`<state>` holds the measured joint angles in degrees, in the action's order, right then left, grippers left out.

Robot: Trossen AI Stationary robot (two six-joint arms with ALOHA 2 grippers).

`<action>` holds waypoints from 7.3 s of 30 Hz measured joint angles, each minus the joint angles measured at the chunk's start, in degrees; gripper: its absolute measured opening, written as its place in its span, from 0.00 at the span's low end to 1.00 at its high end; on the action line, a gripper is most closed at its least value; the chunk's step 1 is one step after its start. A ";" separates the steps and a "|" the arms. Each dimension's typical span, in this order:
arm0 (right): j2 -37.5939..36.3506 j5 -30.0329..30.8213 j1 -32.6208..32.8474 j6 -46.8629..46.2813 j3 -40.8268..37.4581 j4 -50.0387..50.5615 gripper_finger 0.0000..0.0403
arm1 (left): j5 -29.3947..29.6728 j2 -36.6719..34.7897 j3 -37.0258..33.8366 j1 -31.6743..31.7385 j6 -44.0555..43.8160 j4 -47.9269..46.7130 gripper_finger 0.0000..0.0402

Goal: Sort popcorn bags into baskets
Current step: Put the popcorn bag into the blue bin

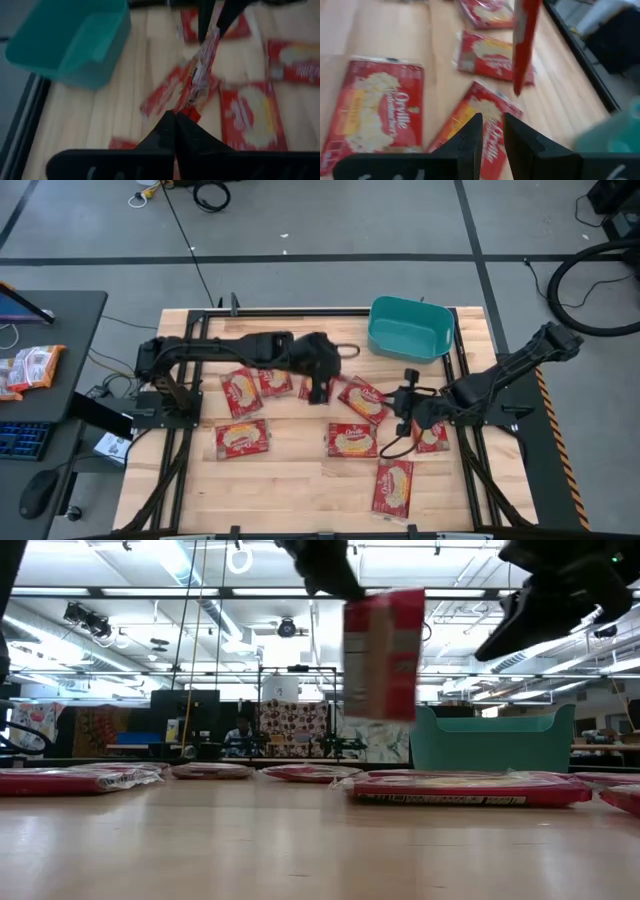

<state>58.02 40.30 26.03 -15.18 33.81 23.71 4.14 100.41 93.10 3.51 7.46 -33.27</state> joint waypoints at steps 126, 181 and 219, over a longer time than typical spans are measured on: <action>-7.26 13.17 9.20 -13.33 -1.56 8.04 0.20 | -36.28 39.29 29.88 23.52 24.84 42.49 0.08; -4.00 9.11 6.99 1.27 -5.43 -12.83 0.20 | -1.92 17.98 19.88 3.41 8.11 -47.73 0.19; -3.80 1.25 -5.66 15.27 -5.47 -18.26 0.20 | 12.06 6.37 -17.77 -20.82 -24.32 -35.14 0.44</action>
<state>54.22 41.55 20.37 0.09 28.34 5.44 16.20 106.78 75.33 -17.31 -16.85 -68.42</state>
